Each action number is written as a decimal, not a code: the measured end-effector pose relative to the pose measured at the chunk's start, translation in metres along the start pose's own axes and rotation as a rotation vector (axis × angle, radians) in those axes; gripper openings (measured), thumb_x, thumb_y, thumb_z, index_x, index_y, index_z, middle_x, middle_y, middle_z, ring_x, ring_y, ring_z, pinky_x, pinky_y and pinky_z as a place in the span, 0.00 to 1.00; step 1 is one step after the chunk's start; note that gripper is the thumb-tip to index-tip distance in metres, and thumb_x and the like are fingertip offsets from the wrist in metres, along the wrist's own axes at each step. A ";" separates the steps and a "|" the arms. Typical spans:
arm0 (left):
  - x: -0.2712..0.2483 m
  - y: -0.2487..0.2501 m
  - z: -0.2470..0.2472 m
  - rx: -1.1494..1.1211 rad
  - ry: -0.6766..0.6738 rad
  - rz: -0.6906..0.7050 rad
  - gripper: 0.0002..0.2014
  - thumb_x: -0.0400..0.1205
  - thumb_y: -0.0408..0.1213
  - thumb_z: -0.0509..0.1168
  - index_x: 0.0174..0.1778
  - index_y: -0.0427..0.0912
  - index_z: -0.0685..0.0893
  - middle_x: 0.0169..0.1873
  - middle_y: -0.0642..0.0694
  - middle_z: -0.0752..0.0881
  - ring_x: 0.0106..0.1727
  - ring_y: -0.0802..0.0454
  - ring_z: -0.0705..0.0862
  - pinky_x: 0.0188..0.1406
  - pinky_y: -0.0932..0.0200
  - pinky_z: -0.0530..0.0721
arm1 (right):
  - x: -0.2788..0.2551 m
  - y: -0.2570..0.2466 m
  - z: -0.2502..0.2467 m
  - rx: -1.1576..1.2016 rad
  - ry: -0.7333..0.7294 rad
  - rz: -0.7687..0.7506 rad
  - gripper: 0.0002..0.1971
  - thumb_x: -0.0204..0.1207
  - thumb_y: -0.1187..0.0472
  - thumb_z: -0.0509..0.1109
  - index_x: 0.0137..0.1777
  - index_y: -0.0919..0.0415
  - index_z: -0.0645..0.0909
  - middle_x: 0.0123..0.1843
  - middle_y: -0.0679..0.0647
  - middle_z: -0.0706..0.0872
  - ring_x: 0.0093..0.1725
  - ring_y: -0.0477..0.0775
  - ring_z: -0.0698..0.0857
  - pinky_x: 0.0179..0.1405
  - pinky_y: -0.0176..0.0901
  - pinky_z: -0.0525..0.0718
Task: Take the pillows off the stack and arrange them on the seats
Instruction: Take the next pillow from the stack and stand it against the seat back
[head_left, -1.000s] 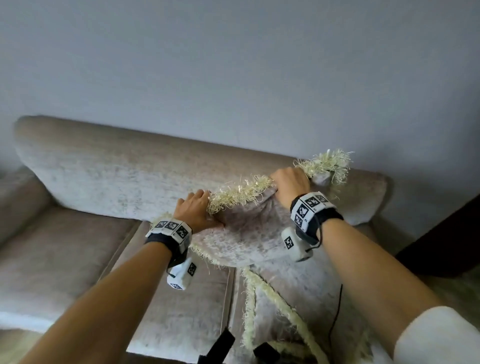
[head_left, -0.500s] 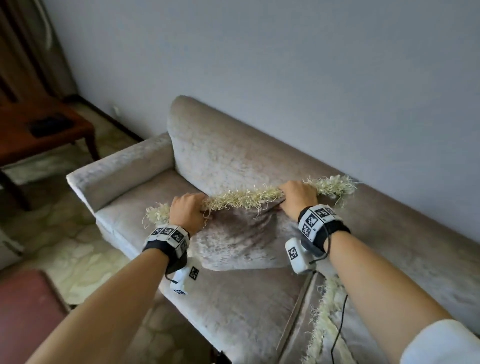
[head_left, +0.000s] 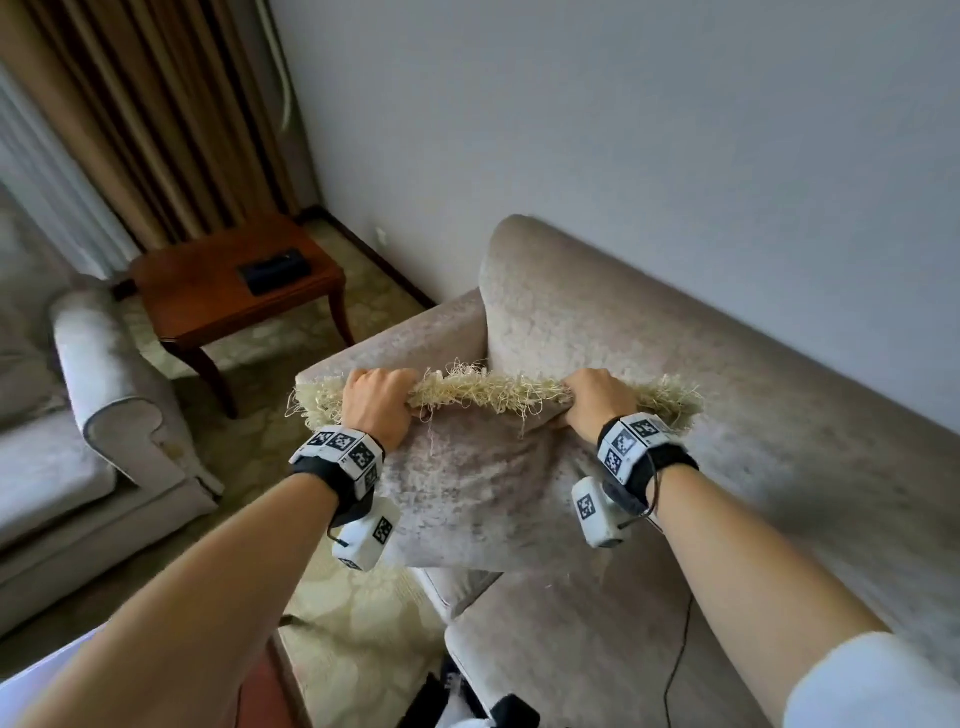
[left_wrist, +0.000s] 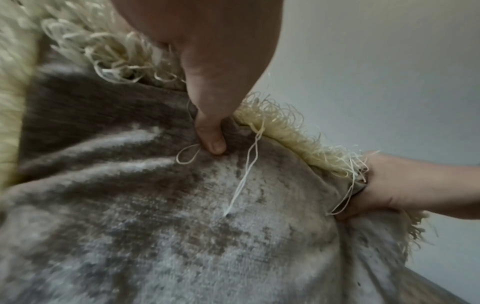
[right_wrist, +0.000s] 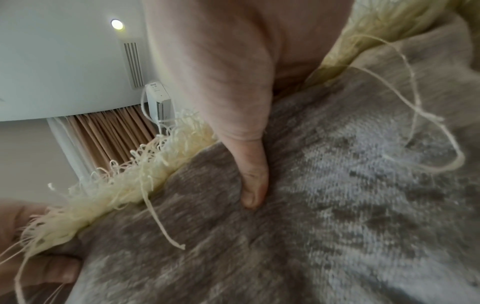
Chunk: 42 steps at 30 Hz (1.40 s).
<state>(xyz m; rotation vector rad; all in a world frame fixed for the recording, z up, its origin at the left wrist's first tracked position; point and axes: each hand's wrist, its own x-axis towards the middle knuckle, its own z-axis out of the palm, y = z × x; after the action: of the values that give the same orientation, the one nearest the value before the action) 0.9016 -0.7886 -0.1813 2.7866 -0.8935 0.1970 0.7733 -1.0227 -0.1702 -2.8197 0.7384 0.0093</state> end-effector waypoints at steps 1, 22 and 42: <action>0.013 -0.013 -0.001 0.023 -0.015 -0.007 0.14 0.66 0.22 0.68 0.36 0.49 0.81 0.32 0.46 0.88 0.39 0.41 0.85 0.54 0.51 0.71 | 0.019 -0.010 0.003 0.015 -0.010 -0.007 0.08 0.70 0.68 0.77 0.36 0.56 0.83 0.41 0.58 0.90 0.42 0.63 0.89 0.37 0.46 0.83; 0.300 -0.098 0.070 0.079 -0.093 0.368 0.12 0.74 0.20 0.60 0.41 0.44 0.77 0.45 0.49 0.84 0.53 0.46 0.80 0.60 0.48 0.71 | 0.234 -0.063 0.058 0.139 0.143 0.306 0.12 0.74 0.76 0.71 0.42 0.57 0.83 0.34 0.50 0.85 0.30 0.50 0.84 0.26 0.40 0.84; 0.468 -0.014 0.222 0.118 -0.298 0.765 0.11 0.76 0.24 0.60 0.45 0.46 0.78 0.38 0.51 0.84 0.50 0.47 0.83 0.66 0.48 0.69 | 0.321 0.010 0.125 0.078 0.141 0.783 0.10 0.77 0.62 0.73 0.46 0.55 0.73 0.31 0.50 0.79 0.35 0.57 0.80 0.57 0.52 0.80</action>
<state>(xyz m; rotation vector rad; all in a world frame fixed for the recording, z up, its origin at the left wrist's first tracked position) 1.3019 -1.0915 -0.3101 2.4557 -2.0462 -0.0620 1.0553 -1.1591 -0.3143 -2.2924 1.7693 -0.0864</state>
